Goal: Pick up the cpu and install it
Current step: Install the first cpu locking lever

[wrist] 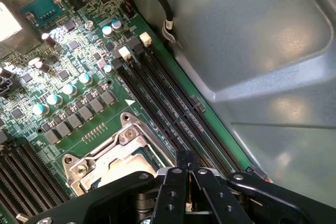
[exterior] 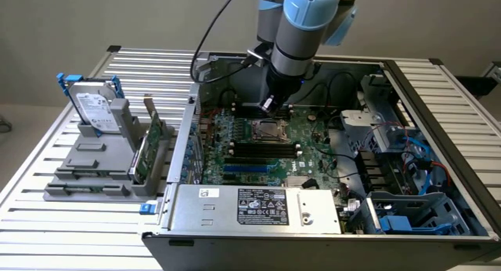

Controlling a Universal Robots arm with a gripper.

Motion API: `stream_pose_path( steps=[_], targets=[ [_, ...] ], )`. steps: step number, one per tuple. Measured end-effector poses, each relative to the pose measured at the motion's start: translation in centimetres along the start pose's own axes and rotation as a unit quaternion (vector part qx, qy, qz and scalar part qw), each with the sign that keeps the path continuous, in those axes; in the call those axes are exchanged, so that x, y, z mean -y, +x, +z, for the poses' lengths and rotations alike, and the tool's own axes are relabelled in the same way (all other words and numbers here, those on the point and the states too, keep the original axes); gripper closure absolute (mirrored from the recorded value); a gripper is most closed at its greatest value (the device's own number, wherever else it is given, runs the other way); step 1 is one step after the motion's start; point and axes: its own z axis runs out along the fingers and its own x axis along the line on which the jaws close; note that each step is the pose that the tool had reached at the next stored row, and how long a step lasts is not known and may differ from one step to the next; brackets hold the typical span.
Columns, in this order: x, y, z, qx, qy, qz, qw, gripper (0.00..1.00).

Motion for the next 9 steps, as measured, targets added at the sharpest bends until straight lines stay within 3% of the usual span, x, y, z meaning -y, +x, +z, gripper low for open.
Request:
stream_pose_path(
  steps=[9],
  targets=[
    [0.18,0.1,0.03,-0.0008,-0.0005,0.0,1.0,0.89]
  ],
)
